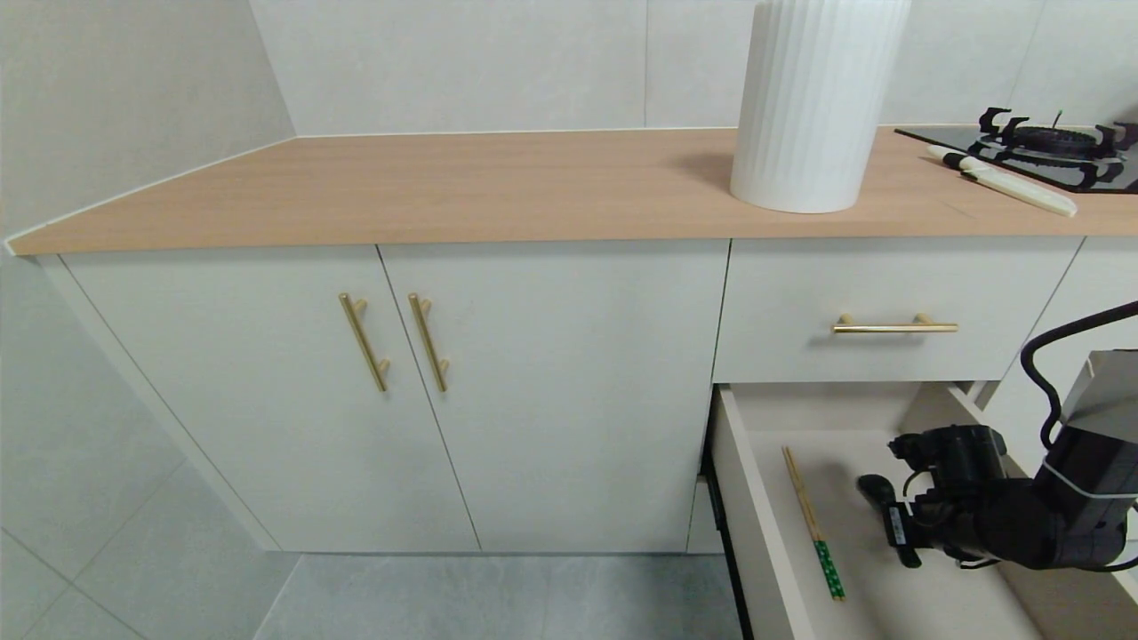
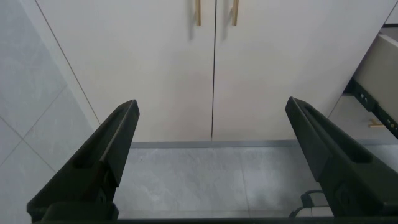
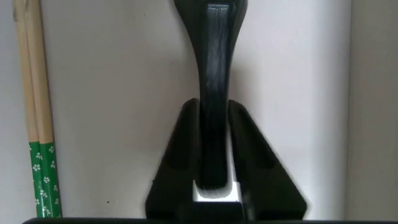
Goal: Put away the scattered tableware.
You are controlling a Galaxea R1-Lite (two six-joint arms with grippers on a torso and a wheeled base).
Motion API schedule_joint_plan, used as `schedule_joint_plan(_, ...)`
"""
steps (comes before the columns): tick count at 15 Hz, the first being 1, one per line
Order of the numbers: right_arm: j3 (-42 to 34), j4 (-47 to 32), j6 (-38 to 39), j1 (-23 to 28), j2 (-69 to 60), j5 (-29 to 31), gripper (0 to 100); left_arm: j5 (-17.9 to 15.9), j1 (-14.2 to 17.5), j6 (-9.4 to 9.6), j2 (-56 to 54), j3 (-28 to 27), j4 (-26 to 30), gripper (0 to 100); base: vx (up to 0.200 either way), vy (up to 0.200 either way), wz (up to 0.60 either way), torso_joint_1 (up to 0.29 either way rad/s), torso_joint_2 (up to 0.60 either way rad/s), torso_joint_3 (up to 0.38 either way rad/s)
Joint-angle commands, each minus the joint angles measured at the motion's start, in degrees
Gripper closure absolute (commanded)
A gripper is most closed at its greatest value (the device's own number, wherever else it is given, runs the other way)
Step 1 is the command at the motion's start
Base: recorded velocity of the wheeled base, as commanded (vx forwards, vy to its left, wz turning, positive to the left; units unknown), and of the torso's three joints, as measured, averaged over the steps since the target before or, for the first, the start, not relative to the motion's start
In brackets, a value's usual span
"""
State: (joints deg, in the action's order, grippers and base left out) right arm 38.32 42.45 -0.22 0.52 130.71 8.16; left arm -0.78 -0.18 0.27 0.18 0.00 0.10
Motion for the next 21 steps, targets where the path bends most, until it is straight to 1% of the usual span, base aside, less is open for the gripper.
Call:
schedule_joint_plan(1, 0.0, 0.0, 0.0, 0.0, -0.5, 0.0, 0, 0.0, 0.0, 0.00, 0.1, 0.0, 0.0, 0, 0.000, 0.000, 0.00, 0.000, 0.00, 0.000)
schedule_joint_plan(6, -0.4, 0.0, 0.1, 0.1, -3.3, 0.0, 0, 0.0, 0.0, 0.00, 0.1, 0.0, 0.0, 0, 0.000, 0.000, 0.00, 0.000, 0.00, 0.000)
schedule_joint_plan(8, -1.6, -0.1, 0.8, 0.3, -8.2, -0.1, 0, 0.0, 0.0, 0.00, 0.1, 0.0, 0.0, 0, 0.000, 0.000, 0.00, 0.000, 0.00, 0.000)
schedule_joint_plan(10, -2.5, -1.1, 0.8, 0.4, -17.0, -0.5, 0, 0.0, 0.0, 0.00, 0.1, 0.0, 0.0, 0, 0.000, 0.000, 0.00, 0.000, 0.00, 0.000)
schedule_joint_plan(11, -2.6, -3.0, 0.8, 0.4, -21.2, -0.5, 0, 0.0, 0.0, 0.00, 0.1, 0.0, 0.0, 0, 0.000, 0.000, 0.00, 0.000, 0.00, 0.000)
schedule_joint_plan(13, -2.5, -8.7, 0.9, 0.4, -28.4, -1.0, 0, 0.0, 0.0, 0.00, 0.1, 0.0, 0.0, 0, 0.000, 0.000, 0.00, 0.000, 0.00, 0.000)
schedule_joint_plan(16, -2.1, -20.7, 0.8, -0.1, -41.3, -2.1, 0, 0.0, 0.0, 0.00, 0.1, 0.0, 0.0, 0, 0.000, 0.000, 0.00, 0.000, 0.00, 0.000)
schedule_joint_plan(17, -1.8, -23.1, 0.8, -0.1, -43.1, -2.1, 0, 0.0, 0.0, 0.00, 0.1, 0.0, 0.0, 0, 0.000, 0.000, 0.00, 0.000, 0.00, 0.000)
schedule_joint_plan(18, -0.7, -27.9, 0.8, -0.2, -46.4, -2.2, 0, 0.0, 0.0, 0.00, 0.1, 0.0, 0.0, 0, 0.000, 0.000, 0.00, 0.000, 0.00, 0.000)
schedule_joint_plan(19, 1.2, -35.2, 0.8, -0.9, -49.4, -2.2, 0, 0.0, 0.0, 0.00, 0.1, 0.0, 0.0, 0, 0.000, 0.000, 0.00, 0.000, 0.00, 0.000)
schedule_joint_plan(21, 1.5, -42.4, 0.9, -1.2, -53.4, -2.5, 0, 0.0, 0.0, 0.00, 0.1, 0.0, 0.0, 0, 0.000, 0.000, 0.00, 0.000, 0.00, 0.000)
